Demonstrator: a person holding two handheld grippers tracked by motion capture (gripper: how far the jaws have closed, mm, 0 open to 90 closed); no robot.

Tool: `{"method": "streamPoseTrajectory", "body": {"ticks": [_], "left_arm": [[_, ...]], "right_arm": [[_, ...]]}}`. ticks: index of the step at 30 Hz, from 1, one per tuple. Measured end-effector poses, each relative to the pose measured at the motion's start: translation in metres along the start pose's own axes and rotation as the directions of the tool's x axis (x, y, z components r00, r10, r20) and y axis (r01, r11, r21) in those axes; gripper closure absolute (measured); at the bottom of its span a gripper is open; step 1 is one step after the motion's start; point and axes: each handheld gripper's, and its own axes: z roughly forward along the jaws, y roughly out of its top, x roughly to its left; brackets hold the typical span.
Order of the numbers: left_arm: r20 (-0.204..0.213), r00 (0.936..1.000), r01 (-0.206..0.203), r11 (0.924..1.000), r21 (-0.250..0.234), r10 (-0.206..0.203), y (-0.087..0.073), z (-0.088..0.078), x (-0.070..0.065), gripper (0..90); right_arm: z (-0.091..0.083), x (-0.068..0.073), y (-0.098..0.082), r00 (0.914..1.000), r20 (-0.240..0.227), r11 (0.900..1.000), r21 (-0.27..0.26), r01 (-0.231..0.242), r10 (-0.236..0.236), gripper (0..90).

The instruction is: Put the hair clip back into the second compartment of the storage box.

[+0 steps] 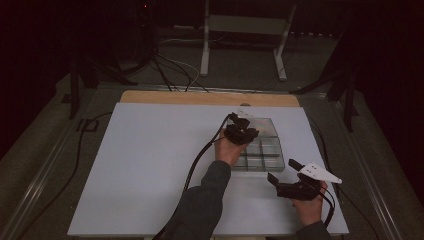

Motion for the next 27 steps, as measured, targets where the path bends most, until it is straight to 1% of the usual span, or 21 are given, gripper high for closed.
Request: {"method": "streamPoseTrajectory", "body": {"ticks": [12,24,27], "left_arm": [[-0.003,1.0,0.008,0.9995,0.032,-0.008,-0.004,0.011,-0.002,81.4],[-0.015,0.9998,0.011,0.997,0.076,-0.01,-0.01,0.02,-0.001,81.4],[-0.017,0.9997,0.018,0.9965,0.082,-0.017,-0.012,0.022,-0.001,81.4]], "right_arm": [[0.0,0.001,0.0,1.0,0.001,1.0,-0.003,-0.001,0.001,0.2],[0.0,0.001,0.0,1.0,0.001,1.0,-0.003,-0.002,0.002,0.2],[0.0,0.0,0.0,1.0,0.001,1.0,-0.004,-0.006,0.006,0.2]]}}
